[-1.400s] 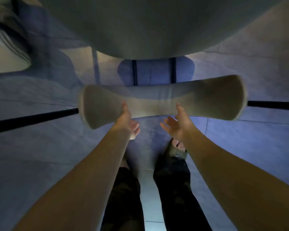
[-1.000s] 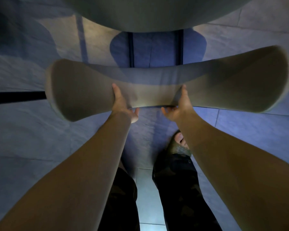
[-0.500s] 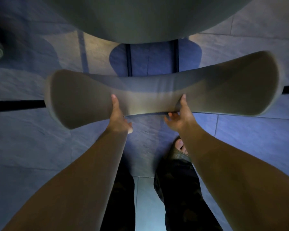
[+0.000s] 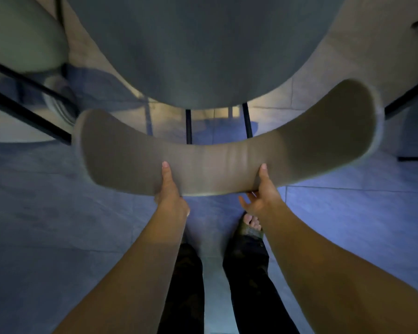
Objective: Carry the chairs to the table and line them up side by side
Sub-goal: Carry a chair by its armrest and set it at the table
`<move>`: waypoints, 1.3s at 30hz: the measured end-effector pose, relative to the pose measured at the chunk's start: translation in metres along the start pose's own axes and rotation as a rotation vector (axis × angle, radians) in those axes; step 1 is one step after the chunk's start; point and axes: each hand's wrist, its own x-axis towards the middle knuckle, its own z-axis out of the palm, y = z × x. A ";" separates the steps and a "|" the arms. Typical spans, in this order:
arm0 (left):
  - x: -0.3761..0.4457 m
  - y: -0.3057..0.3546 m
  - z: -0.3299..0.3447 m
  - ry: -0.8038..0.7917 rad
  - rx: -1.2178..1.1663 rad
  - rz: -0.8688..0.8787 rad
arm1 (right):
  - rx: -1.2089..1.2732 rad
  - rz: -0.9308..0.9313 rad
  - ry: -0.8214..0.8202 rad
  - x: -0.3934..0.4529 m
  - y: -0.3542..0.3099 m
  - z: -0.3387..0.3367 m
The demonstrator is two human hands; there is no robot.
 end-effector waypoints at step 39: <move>-0.327 0.341 0.101 -0.053 0.304 0.535 | -0.252 -0.340 0.069 -0.312 -0.184 0.184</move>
